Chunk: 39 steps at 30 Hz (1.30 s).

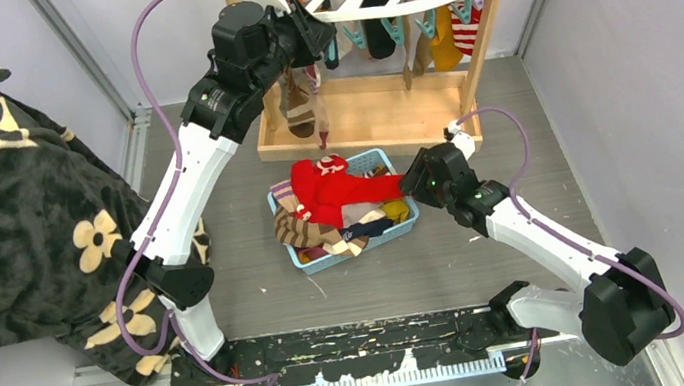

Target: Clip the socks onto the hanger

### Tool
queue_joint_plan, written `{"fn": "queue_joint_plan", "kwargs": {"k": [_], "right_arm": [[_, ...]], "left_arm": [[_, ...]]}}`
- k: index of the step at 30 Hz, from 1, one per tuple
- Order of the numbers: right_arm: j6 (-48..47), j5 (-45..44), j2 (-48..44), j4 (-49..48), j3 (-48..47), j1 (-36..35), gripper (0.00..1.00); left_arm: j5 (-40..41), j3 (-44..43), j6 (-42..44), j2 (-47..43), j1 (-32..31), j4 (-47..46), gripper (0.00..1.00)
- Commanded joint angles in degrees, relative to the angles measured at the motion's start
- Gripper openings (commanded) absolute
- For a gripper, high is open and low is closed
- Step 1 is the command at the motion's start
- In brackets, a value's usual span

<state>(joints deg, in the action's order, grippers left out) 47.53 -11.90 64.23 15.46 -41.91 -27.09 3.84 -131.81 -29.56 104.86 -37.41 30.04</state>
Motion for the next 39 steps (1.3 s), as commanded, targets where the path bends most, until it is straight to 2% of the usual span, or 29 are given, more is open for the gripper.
{"fn": "queue_joint_plan", "kwargs": {"k": [1,8,11,17,24,35,39], "right_arm": [[4.77,1.08,-3.66,-1.91,2.01,0.35,0.55],[12.29,-1.12,-6.7,-1.59,5.95,0.35,0.57],[11.73,-4.71,-8.25,2.5,5.2,0.37,0.63],[11.42,-5.97,-12.76,4.09,6.3,0.38,0.66],[20.37,-0.2,-12.1,-12.73,16.67,0.38,0.64],[24.84,0.71,-9.21,-28.36,22.82,0.38,0.61],[25.11,0.12,-8.86,-31.26,24.33,0.38,0.59]], "left_arm": [[-0.58,-0.52,0.18,-3.13,-0.2,-1.62,0.14],[-0.67,-0.47,0.18,-3.25,-0.12,-1.57,0.15],[-0.76,-0.47,0.14,-3.23,-0.13,-1.51,0.14],[-0.82,-0.47,0.23,-3.29,-0.16,-1.57,0.14],[-0.94,-0.68,0.21,-3.2,-0.22,-1.63,0.14],[-1.0,-0.73,0.14,-3.25,-0.29,-1.41,0.14],[-0.98,-0.64,0.08,-3.33,-0.3,-1.42,0.14]]}}
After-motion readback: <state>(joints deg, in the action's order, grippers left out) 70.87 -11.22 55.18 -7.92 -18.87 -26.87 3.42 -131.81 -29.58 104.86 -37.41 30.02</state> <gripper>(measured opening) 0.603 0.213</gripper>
